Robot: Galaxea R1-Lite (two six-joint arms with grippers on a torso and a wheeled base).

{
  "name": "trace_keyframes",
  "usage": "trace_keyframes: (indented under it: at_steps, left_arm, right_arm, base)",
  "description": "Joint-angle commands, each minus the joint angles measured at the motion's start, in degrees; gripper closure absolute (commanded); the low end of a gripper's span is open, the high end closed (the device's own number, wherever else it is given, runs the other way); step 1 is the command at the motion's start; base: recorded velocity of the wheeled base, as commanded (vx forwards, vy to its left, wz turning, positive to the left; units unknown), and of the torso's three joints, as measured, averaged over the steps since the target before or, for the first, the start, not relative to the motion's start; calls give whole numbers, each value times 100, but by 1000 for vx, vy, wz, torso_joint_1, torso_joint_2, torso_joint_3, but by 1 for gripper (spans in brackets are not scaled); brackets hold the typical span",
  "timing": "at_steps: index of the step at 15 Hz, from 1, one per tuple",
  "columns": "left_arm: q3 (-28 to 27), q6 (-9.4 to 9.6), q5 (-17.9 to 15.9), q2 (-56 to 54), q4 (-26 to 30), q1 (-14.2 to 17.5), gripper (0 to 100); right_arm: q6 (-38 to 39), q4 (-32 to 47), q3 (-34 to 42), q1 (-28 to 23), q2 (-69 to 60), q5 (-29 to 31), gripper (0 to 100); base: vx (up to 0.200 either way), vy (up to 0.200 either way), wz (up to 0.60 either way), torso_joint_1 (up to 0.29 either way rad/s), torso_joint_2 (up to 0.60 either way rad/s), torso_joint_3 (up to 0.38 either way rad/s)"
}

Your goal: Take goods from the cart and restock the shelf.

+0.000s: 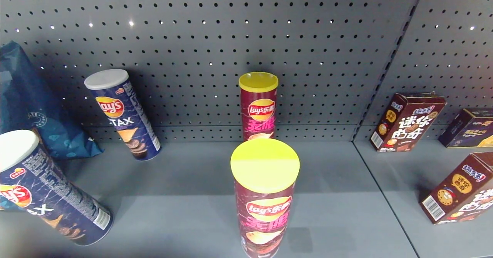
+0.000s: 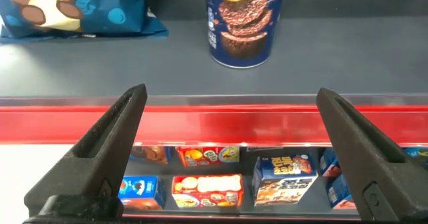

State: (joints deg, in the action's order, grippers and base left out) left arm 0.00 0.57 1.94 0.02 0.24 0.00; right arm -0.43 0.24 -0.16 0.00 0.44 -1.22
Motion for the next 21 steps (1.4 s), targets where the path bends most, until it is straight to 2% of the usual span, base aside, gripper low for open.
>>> trace_keyframes:
  at_steps: [1,2,21]
  left_arm:
    - [0,-31,0,-2,2,0,0]
    - [0,-66,0,-2,2,0,0]
    - [0,-57,-27,-2,2,0,0]
  right_arm:
    - [-1,2,-2,0,9,-1,0]
    - [-1,2,-2,0,9,-1,0]
    - [-1,2,-2,0,9,-1,0]
  base:
    - [0,200,0,2,7,2]
    - [0,200,0,2,2,-2]
    - [0,0,0,0,0,0]
